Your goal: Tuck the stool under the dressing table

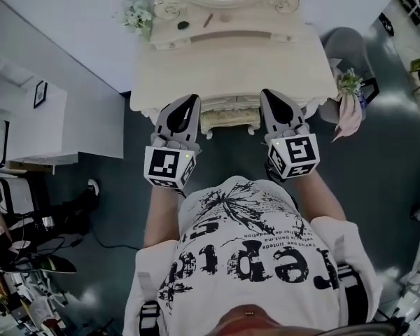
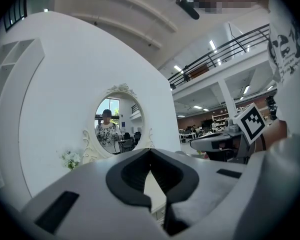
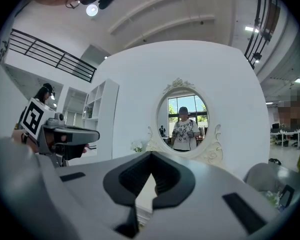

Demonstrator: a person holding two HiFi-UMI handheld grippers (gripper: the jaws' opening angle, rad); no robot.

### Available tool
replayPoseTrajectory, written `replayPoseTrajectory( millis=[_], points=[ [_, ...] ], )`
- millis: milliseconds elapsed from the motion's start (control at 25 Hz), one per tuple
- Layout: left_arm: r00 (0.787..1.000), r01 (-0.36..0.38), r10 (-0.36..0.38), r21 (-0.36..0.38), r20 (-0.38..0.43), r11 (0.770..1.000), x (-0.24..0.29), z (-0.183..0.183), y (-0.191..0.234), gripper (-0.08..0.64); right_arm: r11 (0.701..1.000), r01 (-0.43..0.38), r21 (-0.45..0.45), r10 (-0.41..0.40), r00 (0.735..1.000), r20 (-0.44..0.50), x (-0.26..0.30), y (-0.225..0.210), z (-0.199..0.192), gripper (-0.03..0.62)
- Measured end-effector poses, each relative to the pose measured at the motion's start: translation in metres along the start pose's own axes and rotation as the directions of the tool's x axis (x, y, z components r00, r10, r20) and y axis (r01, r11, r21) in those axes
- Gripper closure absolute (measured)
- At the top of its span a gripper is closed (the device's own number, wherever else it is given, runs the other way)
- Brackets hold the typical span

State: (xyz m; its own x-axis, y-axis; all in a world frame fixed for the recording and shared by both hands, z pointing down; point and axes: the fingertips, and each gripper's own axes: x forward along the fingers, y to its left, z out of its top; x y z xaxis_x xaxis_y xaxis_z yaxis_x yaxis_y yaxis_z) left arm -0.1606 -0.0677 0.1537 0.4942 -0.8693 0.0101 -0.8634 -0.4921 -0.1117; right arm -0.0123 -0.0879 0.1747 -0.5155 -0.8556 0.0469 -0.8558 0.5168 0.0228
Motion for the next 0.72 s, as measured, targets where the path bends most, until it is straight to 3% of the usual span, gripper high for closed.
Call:
replayPoseTrajectory(
  millis=[720],
  points=[
    [1.000,0.009,-0.009,-0.048,-0.001,0.999,0.014,-0.003,0.034,0.540,0.999,0.037,-0.032,-0.038,0.998,-0.040,0.023,0.005,-0.003,0.575]
  ],
)
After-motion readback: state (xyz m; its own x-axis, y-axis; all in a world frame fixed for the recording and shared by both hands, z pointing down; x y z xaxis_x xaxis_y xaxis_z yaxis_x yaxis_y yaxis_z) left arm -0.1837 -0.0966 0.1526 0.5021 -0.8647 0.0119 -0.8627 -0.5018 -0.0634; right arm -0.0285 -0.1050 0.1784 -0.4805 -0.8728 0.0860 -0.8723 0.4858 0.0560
